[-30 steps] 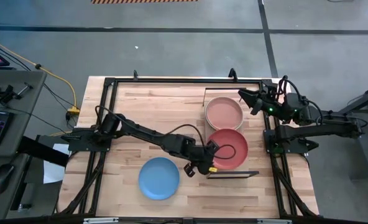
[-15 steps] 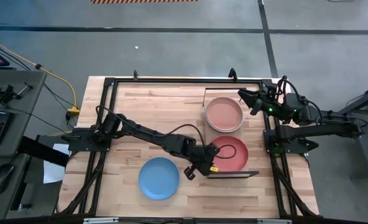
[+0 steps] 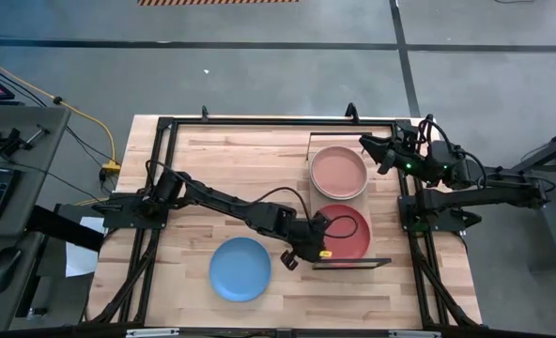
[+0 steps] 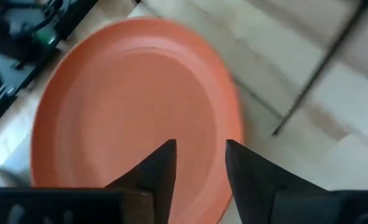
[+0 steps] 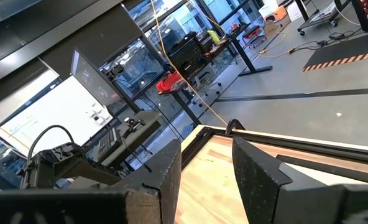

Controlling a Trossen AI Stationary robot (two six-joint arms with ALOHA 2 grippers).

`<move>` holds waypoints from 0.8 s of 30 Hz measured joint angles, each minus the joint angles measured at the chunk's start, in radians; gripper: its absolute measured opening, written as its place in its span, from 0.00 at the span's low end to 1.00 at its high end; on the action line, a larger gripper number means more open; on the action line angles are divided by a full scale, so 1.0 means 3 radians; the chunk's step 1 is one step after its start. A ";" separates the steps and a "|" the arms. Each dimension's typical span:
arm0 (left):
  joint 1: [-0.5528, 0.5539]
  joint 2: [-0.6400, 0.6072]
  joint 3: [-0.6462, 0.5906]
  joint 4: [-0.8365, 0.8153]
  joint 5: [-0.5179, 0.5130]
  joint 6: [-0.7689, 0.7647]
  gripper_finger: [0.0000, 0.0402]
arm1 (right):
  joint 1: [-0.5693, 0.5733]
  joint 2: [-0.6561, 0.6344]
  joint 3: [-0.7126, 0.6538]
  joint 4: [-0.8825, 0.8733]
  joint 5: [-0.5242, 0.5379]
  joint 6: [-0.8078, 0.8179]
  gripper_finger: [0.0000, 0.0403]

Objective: Place and stack plates onto a shelf
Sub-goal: Stack the blue plate on top of the orange plate

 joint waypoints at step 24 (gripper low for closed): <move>0.1118 -0.2230 -0.2114 0.0638 0.0808 -0.2651 0.39 | 0.0000 0.0134 -0.0001 -0.0192 -0.0064 0.0209 0.31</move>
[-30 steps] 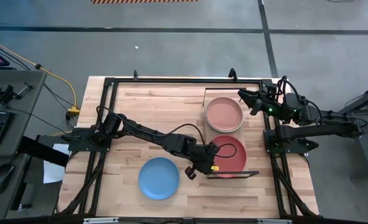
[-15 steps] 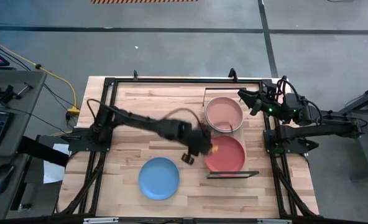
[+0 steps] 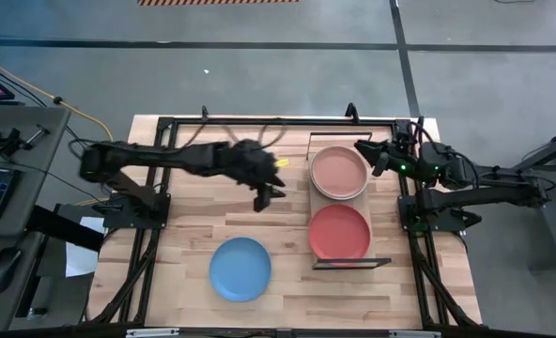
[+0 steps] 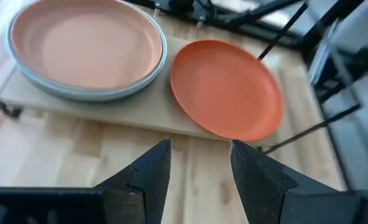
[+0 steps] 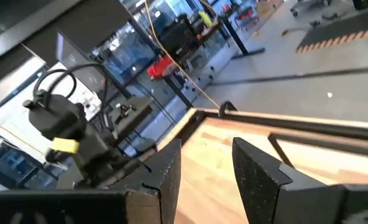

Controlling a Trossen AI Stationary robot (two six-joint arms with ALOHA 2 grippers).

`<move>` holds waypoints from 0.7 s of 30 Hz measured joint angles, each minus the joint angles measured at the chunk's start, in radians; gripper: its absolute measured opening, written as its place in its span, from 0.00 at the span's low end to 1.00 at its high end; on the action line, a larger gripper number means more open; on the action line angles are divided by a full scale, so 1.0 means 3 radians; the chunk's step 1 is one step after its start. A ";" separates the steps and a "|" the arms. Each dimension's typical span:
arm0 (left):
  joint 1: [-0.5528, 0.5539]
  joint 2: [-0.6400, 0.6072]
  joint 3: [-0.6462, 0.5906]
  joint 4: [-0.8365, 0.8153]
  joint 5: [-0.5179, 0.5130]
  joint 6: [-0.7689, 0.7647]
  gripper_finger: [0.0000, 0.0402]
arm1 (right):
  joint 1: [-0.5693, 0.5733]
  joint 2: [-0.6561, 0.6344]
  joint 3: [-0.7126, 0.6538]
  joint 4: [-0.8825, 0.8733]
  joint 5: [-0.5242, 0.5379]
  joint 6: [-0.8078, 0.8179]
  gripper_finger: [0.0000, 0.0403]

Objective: Place and stack plates onto a shelf
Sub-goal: Stack the blue plate on top of the orange plate

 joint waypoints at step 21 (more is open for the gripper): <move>-0.1090 -0.0981 -0.1202 -0.0641 -0.0826 -0.1483 0.39 | 0.0000 0.0238 0.0000 -0.0093 -0.0279 0.0152 0.31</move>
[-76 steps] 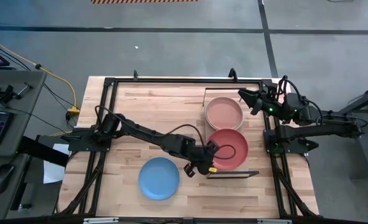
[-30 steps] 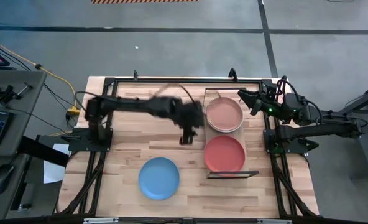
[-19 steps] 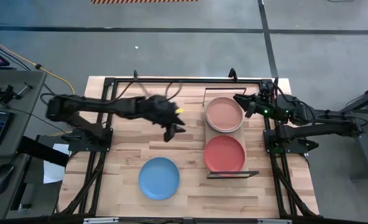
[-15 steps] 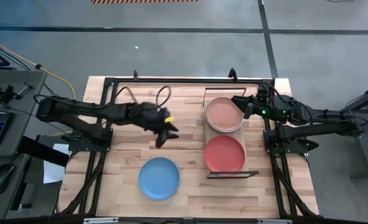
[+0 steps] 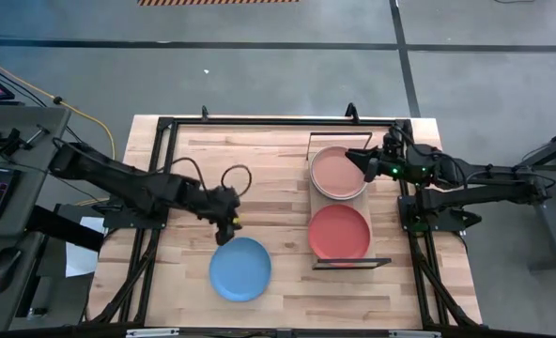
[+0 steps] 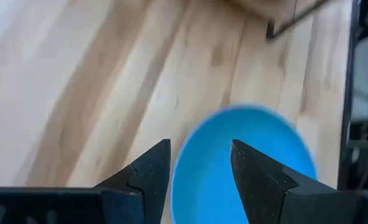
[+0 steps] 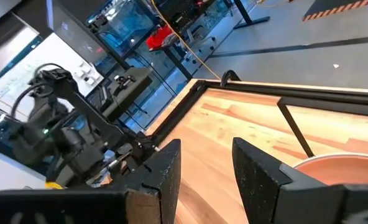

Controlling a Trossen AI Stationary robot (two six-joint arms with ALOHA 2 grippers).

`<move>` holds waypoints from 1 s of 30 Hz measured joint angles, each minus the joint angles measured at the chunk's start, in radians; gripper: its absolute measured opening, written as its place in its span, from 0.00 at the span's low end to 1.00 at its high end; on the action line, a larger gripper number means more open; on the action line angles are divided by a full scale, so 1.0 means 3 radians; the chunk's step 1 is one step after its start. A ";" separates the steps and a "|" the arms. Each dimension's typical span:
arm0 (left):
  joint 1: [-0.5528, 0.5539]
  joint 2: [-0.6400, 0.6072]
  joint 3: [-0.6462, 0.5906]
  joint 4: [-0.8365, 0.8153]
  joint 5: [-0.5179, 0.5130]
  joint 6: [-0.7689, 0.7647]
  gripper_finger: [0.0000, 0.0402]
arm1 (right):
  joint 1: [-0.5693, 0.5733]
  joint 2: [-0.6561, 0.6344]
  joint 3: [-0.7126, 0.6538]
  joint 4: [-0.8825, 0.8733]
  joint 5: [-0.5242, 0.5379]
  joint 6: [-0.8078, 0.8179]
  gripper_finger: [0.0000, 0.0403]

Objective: Place and stack plates onto a shelf
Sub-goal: Stack the blue plate on top of the orange plate

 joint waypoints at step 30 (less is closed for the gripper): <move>-0.1672 -0.0054 -0.0914 0.0316 -0.0328 -0.3929 0.39 | 0.0001 0.0253 -0.0001 -0.0230 -0.0081 0.0193 0.31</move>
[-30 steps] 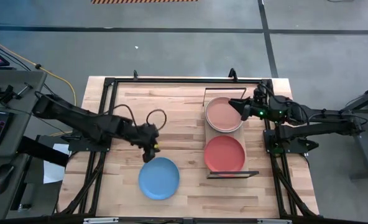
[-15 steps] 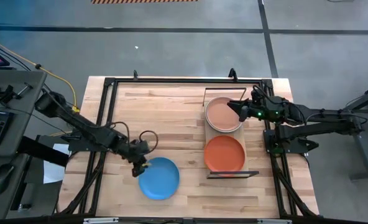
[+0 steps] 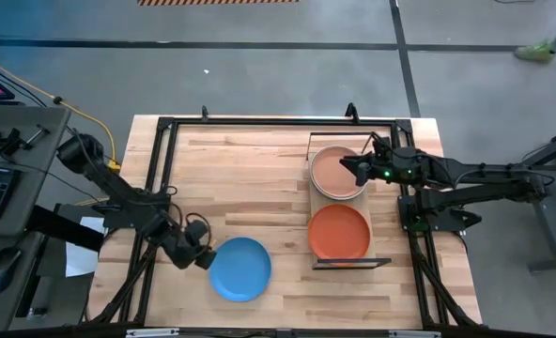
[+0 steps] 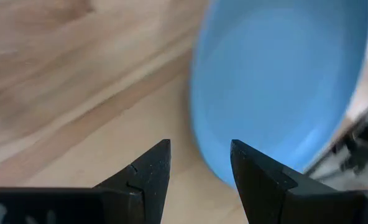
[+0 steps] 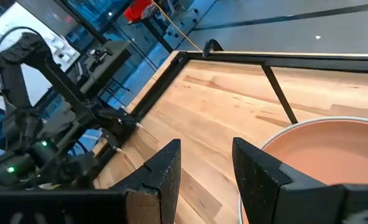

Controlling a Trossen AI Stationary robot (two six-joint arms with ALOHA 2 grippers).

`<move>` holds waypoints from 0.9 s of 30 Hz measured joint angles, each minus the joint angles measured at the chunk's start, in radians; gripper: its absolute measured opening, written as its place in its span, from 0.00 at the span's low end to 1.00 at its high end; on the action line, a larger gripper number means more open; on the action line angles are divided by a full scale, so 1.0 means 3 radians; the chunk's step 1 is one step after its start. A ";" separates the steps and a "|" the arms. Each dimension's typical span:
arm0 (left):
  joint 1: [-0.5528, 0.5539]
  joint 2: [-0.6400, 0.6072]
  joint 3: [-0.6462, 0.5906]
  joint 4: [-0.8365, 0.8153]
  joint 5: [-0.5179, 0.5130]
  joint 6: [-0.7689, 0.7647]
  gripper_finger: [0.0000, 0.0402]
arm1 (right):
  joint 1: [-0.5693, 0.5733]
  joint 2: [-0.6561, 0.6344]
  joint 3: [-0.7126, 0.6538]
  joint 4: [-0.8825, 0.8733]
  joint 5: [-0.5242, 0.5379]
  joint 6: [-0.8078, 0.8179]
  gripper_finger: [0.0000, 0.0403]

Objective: Place and stack plates onto a shelf
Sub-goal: Stack the blue plate on top of the orange plate

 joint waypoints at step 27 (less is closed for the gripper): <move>0.0363 0.0358 0.0003 0.0606 0.0024 0.0049 0.01 | 0.0000 0.0006 0.0000 -0.0075 -0.0006 0.0066 0.31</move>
